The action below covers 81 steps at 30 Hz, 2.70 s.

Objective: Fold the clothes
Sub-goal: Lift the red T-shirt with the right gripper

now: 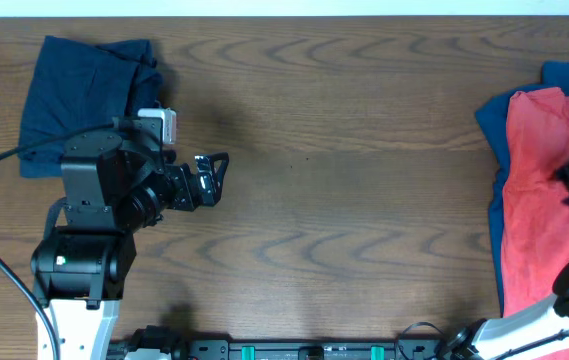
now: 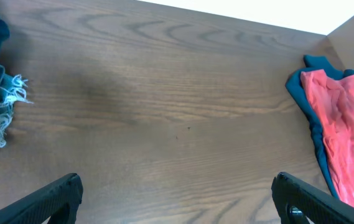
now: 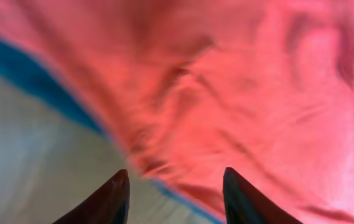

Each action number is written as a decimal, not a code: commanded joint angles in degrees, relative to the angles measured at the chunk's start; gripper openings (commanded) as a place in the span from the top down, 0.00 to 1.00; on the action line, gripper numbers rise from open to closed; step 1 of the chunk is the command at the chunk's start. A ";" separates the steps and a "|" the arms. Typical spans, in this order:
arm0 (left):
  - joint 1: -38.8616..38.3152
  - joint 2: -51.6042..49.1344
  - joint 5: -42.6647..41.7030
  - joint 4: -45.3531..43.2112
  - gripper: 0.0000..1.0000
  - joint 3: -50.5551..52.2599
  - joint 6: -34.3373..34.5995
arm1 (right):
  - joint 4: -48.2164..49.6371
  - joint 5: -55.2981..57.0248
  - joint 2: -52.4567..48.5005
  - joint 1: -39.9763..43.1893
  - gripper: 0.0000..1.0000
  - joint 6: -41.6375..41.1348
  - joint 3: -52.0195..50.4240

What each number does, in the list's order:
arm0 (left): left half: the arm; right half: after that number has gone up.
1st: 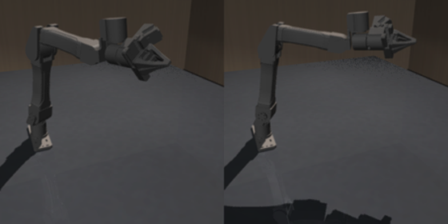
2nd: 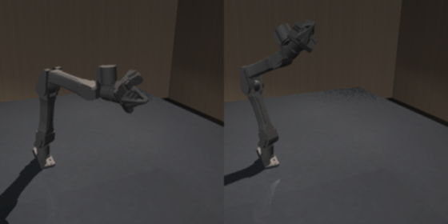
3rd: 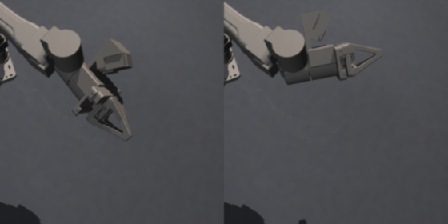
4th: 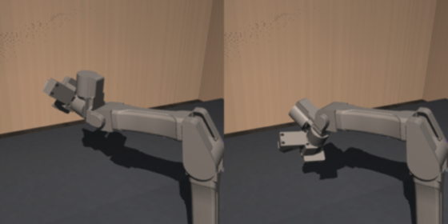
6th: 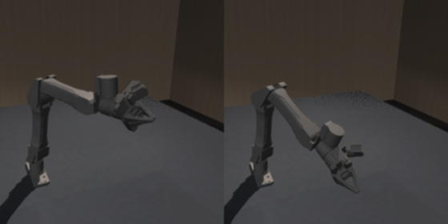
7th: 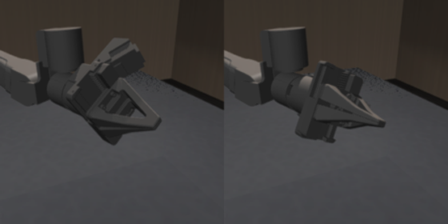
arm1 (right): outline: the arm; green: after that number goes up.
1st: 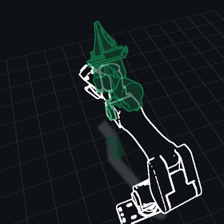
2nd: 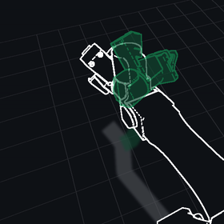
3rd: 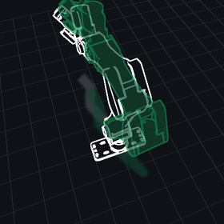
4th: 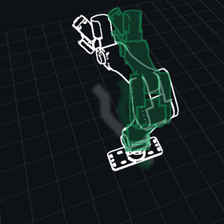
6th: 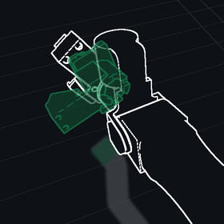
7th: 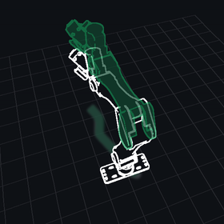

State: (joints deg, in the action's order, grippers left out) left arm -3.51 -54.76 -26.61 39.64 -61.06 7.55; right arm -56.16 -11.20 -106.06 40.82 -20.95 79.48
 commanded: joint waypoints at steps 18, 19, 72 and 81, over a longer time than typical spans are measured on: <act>-0.11 -3.21 0.24 3.21 0.02 -0.90 0.26 | 29.05 -8.31 -0.46 4.11 0.56 -2.80 -16.52; -0.11 -3.30 0.24 3.21 0.02 -0.90 0.26 | 30.03 -8.35 -0.46 4.11 0.57 -2.84 -17.05; -0.11 -3.69 0.22 3.17 0.02 -0.90 0.28 | 42.82 -31.19 12.26 4.59 0.99 -13.49 -13.73; -0.04 -3.37 0.42 2.99 0.02 -1.07 0.00 | 28.76 -34.05 19.76 -1.68 0.99 -13.75 -1.18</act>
State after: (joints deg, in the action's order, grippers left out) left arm -3.51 -58.39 -26.61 42.63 -61.04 7.53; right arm -25.96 -42.83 -87.64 41.87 -33.54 73.97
